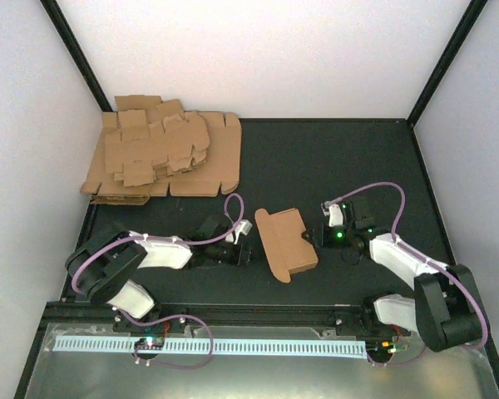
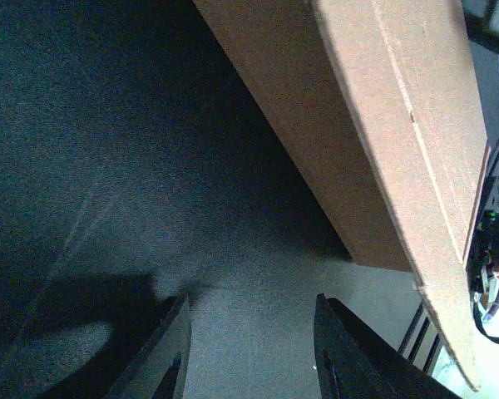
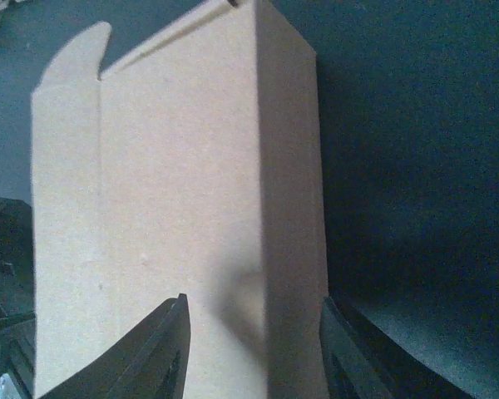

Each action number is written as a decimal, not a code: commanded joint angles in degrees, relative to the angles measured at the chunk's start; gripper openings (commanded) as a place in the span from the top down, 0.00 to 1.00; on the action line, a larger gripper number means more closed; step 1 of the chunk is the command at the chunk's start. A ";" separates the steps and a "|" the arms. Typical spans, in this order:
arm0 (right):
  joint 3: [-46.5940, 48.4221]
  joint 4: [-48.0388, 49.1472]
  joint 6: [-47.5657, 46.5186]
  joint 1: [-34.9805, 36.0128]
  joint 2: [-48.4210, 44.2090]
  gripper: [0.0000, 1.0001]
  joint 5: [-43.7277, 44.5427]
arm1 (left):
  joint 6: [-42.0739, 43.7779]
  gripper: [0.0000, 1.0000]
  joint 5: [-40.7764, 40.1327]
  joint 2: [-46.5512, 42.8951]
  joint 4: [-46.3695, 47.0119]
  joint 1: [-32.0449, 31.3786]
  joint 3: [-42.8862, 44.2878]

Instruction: Fold the paper box

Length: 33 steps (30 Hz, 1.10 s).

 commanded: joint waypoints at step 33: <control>-0.20 -1.42 2.25 -1.80 2.56 0.72 11.50 | 0.64 0.57 3.01 6.51 0.47 0.33 4.81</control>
